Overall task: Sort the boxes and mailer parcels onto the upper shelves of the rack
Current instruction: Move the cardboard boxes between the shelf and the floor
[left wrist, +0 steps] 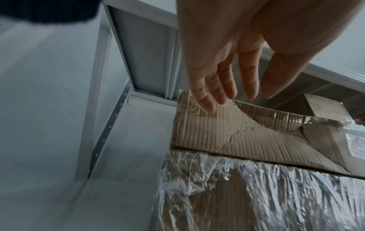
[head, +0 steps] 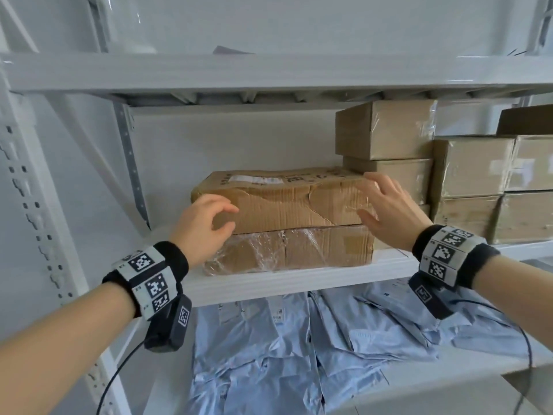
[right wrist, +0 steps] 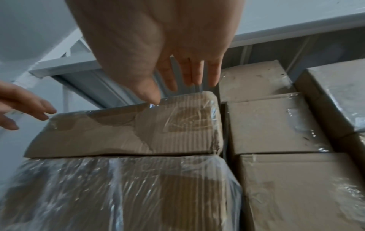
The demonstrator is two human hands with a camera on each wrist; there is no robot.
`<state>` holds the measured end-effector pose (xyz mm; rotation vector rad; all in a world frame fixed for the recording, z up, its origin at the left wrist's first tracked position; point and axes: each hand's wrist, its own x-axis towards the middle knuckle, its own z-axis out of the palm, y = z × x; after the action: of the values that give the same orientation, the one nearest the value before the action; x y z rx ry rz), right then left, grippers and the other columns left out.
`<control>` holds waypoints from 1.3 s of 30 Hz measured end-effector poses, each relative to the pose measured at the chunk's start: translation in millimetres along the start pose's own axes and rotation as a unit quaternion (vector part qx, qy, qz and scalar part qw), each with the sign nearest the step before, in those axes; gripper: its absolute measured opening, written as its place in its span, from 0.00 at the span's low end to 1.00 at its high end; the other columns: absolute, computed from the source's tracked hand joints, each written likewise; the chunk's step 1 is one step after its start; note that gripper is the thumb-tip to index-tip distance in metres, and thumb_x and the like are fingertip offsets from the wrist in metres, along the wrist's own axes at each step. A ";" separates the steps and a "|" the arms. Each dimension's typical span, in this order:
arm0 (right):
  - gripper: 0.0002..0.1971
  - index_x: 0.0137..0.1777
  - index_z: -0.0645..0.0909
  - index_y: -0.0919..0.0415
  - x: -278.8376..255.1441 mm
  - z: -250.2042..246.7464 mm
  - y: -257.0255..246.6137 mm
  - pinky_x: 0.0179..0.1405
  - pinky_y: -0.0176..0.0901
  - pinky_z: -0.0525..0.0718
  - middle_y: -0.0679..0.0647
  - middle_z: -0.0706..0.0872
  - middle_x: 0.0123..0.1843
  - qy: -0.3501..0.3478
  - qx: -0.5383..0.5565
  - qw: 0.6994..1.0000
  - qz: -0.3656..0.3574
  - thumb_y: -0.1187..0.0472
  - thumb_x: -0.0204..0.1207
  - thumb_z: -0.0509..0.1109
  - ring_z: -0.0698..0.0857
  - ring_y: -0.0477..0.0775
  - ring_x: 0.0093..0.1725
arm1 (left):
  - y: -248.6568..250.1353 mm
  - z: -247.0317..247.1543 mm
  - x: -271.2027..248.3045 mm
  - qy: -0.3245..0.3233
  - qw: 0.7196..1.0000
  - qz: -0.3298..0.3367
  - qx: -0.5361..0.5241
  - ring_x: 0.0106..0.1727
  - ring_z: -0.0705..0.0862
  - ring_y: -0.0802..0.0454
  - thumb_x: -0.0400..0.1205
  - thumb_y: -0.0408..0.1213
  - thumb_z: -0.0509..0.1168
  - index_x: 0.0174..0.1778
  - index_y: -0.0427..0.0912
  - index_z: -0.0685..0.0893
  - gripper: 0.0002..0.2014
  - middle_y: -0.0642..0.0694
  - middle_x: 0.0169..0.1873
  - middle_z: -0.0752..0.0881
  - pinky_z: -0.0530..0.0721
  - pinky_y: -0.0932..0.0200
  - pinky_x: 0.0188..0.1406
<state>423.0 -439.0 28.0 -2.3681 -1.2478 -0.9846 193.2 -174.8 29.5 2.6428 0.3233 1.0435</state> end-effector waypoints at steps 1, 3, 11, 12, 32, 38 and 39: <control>0.24 0.73 0.73 0.65 3.8 -0.8 3.7 0.70 0.64 0.75 0.65 0.70 0.76 0.009 -0.002 1.000 0.010 0.59 0.78 0.68 0.72 0.68 0.73 | -0.7 -0.5 4.7 0.011 1.000 -0.001 0.005 0.63 0.77 0.55 0.81 0.36 0.66 0.61 0.46 0.85 0.12 0.52 0.65 0.76 0.76 0.51 0.69; 0.24 0.73 0.72 0.66 11.1 -1.1 10.7 0.70 0.65 0.74 0.66 0.71 0.75 0.024 0.006 0.999 0.032 0.58 0.79 0.67 0.72 0.69 0.73 | -3.4 -1.8 13.8 0.042 0.999 -0.005 0.010 0.67 0.75 0.53 0.81 0.36 0.66 0.61 0.45 0.85 0.12 0.50 0.67 0.75 0.74 0.51 0.71; 0.29 0.78 0.65 0.63 32.6 5.6 18.4 0.66 0.56 0.76 0.63 0.76 0.73 -0.028 0.227 0.941 0.248 0.48 0.83 0.60 0.77 0.62 0.68 | -27.5 -3.3 46.1 0.113 0.979 -0.170 -0.011 0.77 0.65 0.41 0.81 0.50 0.65 0.77 0.43 0.68 0.29 0.40 0.77 0.64 0.65 0.46 0.78; 0.29 0.78 0.65 0.63 34.8 6.5 16.6 0.65 0.54 0.76 0.62 0.77 0.72 -0.039 0.248 0.932 0.263 0.47 0.83 0.60 0.77 0.62 0.68 | -31.6 -2.6 48.2 0.098 0.972 -0.208 -0.037 0.77 0.67 0.41 0.81 0.53 0.64 0.78 0.44 0.66 0.32 0.40 0.78 0.63 0.67 0.44 0.77; 0.32 0.79 0.64 0.55 30.6 -13.0 -15.5 0.58 0.49 0.83 0.50 0.79 0.64 -0.129 0.359 0.905 0.191 0.39 0.80 0.60 0.81 0.48 0.58 | -103.0 -19.0 64.9 0.121 0.830 -0.439 -0.321 0.59 0.81 0.41 0.78 0.61 0.64 0.69 0.46 0.75 0.29 0.41 0.61 0.82 0.84 0.42 0.51; 0.31 0.79 0.65 0.56 89.3 1.9 3.7 0.56 0.58 0.81 0.56 0.73 0.76 -0.169 0.456 0.809 0.331 0.42 0.81 0.64 0.75 0.60 0.70 | -106.0 -16.6 64.8 0.127 0.827 -0.436 -0.333 0.58 0.81 0.42 0.77 0.56 0.68 0.69 0.44 0.76 0.28 0.41 0.59 0.83 0.84 0.42 0.50; 0.32 0.80 0.65 0.56 96.6 5.1 6.0 0.59 0.60 0.81 0.58 0.71 0.77 -0.187 0.465 0.792 0.348 0.42 0.81 0.65 0.74 0.63 0.71 | -106.3 -16.1 64.2 0.128 0.826 -0.434 -0.336 0.58 0.81 0.42 0.78 0.56 0.68 0.68 0.44 0.77 0.27 0.41 0.58 0.83 0.83 0.41 0.50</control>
<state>467.9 -380.6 90.9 -1.9024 -0.5783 0.3215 216.9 -52.9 45.3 1.4444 0.9081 0.9224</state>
